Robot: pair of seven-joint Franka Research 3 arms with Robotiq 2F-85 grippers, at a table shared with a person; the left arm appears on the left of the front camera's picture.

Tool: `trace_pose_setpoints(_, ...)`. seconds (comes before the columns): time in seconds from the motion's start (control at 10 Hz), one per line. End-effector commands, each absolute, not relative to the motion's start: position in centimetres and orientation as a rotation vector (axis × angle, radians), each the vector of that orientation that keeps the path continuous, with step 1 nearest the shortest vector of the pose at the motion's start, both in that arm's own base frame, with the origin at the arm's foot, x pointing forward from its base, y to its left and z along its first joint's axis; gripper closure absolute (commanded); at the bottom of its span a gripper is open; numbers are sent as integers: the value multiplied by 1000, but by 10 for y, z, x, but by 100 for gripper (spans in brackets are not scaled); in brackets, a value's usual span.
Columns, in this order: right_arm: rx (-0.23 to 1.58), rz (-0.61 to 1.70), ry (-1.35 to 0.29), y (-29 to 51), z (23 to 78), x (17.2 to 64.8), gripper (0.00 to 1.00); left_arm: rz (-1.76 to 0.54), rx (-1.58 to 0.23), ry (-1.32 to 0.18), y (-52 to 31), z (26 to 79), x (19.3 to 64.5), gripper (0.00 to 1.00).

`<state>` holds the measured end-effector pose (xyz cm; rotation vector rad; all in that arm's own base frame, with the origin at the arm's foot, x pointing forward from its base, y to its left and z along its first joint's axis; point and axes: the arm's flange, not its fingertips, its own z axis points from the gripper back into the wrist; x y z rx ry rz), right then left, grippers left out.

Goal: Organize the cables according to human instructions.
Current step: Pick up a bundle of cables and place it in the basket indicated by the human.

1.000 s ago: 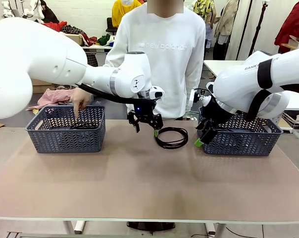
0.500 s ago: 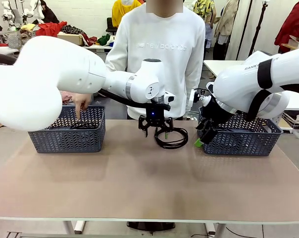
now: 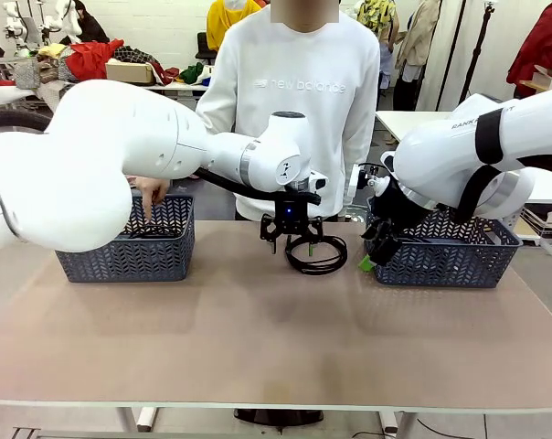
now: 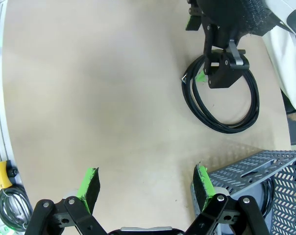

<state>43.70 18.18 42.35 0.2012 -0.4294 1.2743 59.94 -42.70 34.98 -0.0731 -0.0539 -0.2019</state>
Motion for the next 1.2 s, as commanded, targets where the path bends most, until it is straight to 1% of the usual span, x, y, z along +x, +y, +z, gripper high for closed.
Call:
trace_pose_setpoints(0.0, 200, 1283, -432, 182, 425, 436, 0, -215, -79, -53, -423, 352, 596, 0)
trace_pose_setpoints(0.2, 200, 1283, -432, 182, 425, 436, 0, -203, -73, -54, -427, 350, 599, 0)
trace_pose_setpoints(0.3, 200, 1283, -432, 182, 425, 436, 0, -122, -61, -75, -425, 348, 599, 0)
trace_pose_setpoints(0.6, 200, 1283, -432, 182, 425, 436, 0, 21, -47, -103, -417, 344, 602, 0)
trace_pose_setpoints(0.9, 200, 1283, -432, 182, 425, 436, 0, 154, -31, -94, -420, 335, 605, 0)
trace_pose_setpoints(1.1, 200, 1283, -432, 182, 425, 436, 0, 199, -52, -75, -425, 329, 609, 0)
